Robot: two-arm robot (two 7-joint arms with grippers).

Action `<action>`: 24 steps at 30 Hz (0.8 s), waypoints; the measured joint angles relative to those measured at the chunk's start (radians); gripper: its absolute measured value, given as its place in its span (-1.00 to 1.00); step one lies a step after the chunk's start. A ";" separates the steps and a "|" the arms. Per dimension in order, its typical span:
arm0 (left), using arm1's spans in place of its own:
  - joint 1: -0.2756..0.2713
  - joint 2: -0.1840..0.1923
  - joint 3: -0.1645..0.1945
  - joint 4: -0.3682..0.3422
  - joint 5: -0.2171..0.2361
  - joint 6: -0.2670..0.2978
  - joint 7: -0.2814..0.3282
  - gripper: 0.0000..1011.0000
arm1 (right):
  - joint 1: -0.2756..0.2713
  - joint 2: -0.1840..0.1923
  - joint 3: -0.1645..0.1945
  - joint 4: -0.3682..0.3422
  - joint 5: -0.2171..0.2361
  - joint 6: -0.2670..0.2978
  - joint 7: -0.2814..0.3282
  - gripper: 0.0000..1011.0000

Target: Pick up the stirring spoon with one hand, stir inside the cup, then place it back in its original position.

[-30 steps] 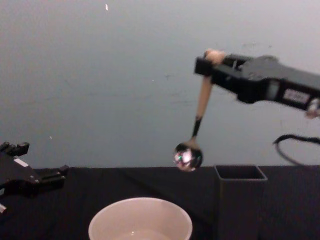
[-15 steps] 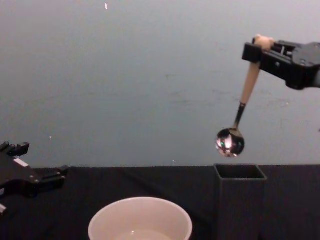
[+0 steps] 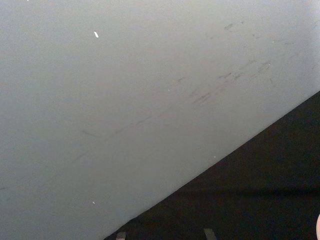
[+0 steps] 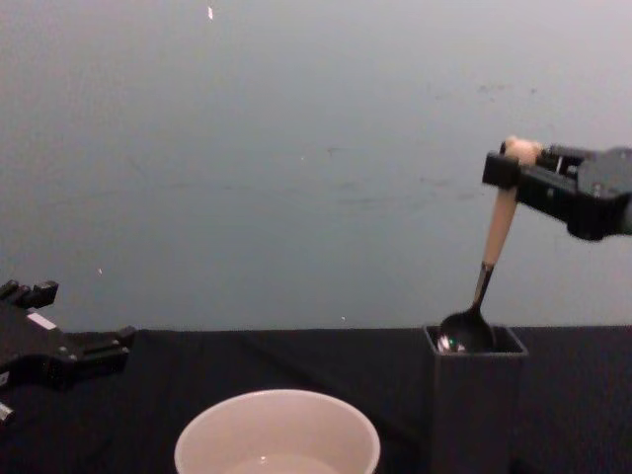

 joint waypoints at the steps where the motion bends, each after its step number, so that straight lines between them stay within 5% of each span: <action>1: 0.000 0.000 0.000 0.000 0.000 0.000 0.000 0.98 | -0.001 -0.001 -0.001 0.002 0.000 0.003 0.000 -0.58; 24: 0.000 0.000 0.000 0.000 0.000 0.000 0.000 0.98 | -0.052 -0.042 -0.021 0.050 -0.032 0.114 -0.106 -0.58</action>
